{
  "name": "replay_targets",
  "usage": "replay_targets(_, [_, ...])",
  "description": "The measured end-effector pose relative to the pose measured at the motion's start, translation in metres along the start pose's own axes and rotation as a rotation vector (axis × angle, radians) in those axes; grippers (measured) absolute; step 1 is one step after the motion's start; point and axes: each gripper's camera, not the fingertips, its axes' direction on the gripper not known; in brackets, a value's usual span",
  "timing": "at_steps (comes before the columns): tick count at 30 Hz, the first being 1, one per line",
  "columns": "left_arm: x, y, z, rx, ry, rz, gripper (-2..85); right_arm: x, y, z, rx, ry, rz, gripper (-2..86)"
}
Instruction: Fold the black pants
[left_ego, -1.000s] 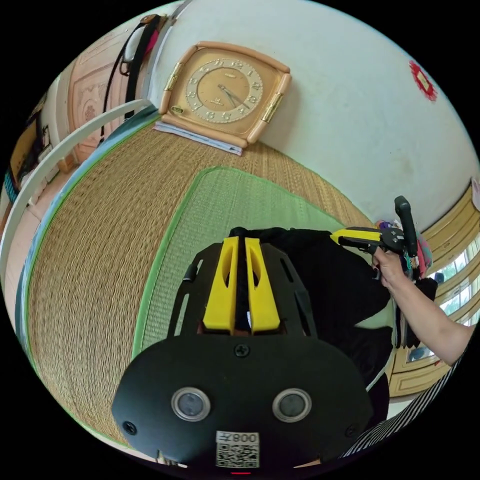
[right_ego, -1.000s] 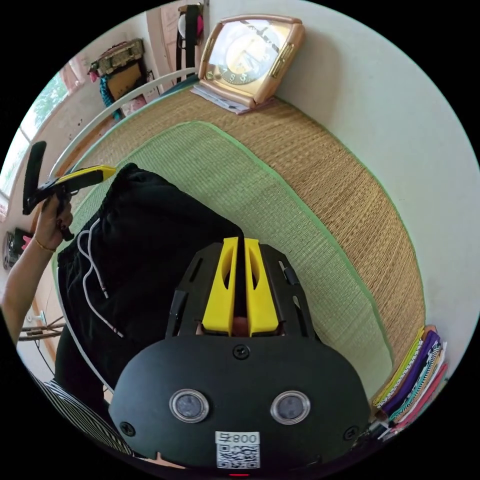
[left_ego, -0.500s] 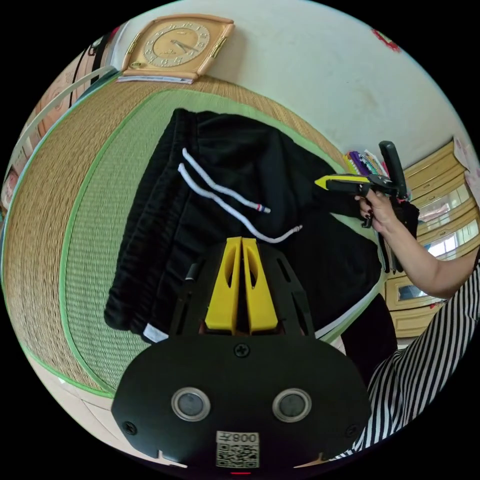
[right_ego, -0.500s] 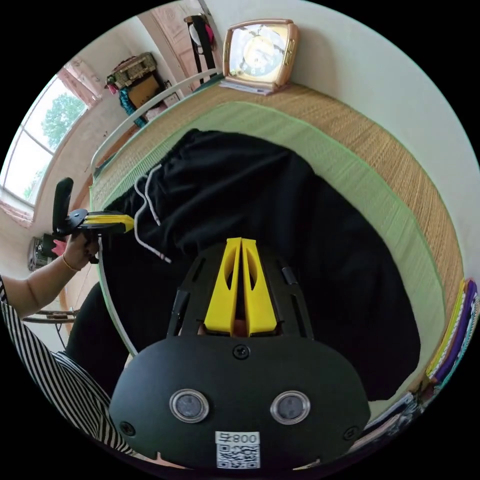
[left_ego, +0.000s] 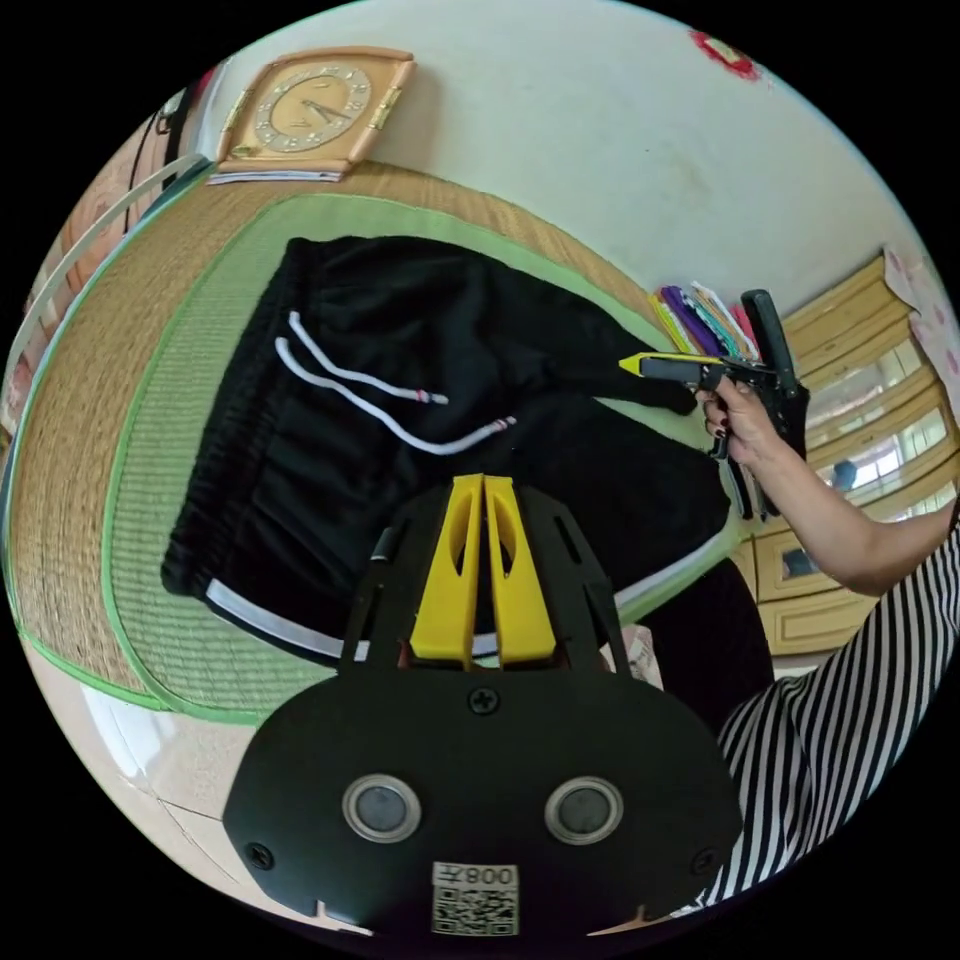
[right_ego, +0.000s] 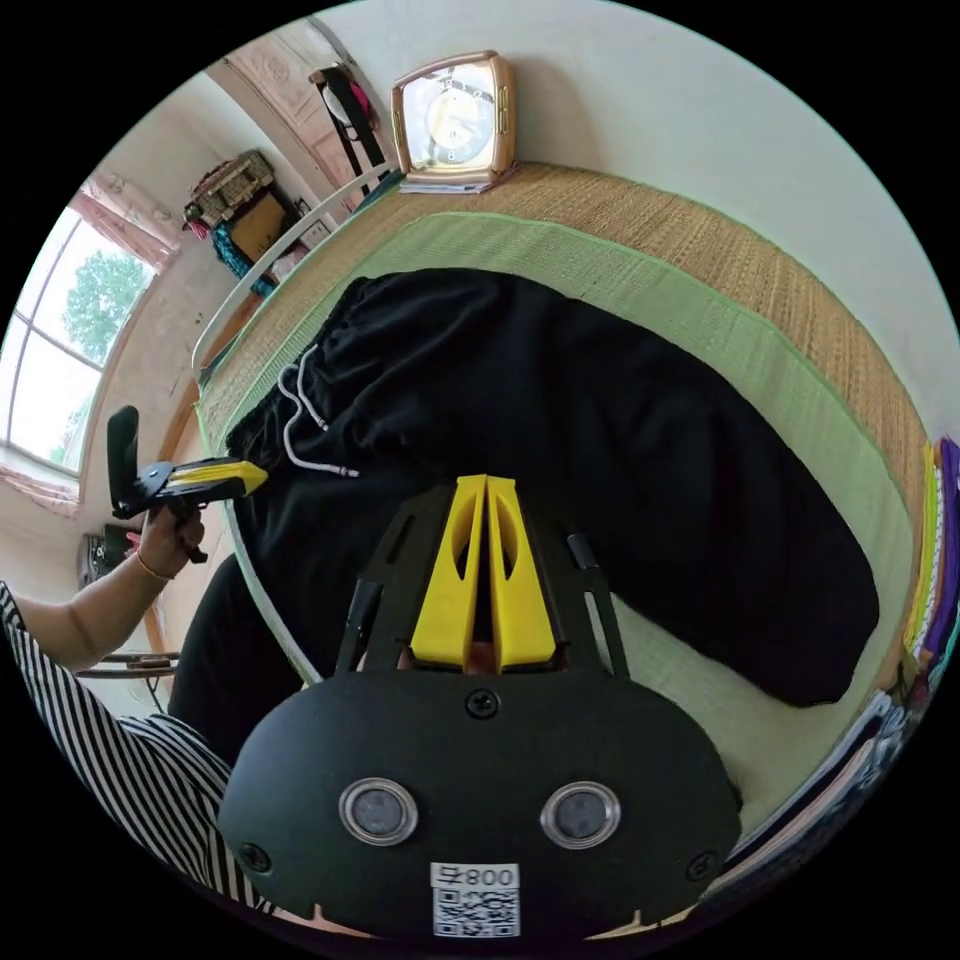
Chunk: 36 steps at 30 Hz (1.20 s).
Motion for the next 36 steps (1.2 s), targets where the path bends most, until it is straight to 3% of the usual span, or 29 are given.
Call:
replay_targets(5, [0.028,0.007,0.028,-0.139,-0.087,0.034,0.0,-0.004,0.077,-0.005,-0.090,0.010,0.046,0.0])
replay_targets(9, [0.034,-0.001,0.028,-0.147,-0.083,0.011,0.0,-0.006,0.120,0.012,-0.192,0.057,0.087,0.0])
replay_targets(21, [0.062,-0.013,0.024,-0.243,-0.124,0.000,0.2,-0.012,0.129,0.018,-0.215,0.076,0.060,0.1])
replay_targets(36, [0.039,-0.017,-0.059,0.030,0.068,-0.119,2.5,0.005,0.123,-0.006,-0.140,0.045,0.147,0.3])
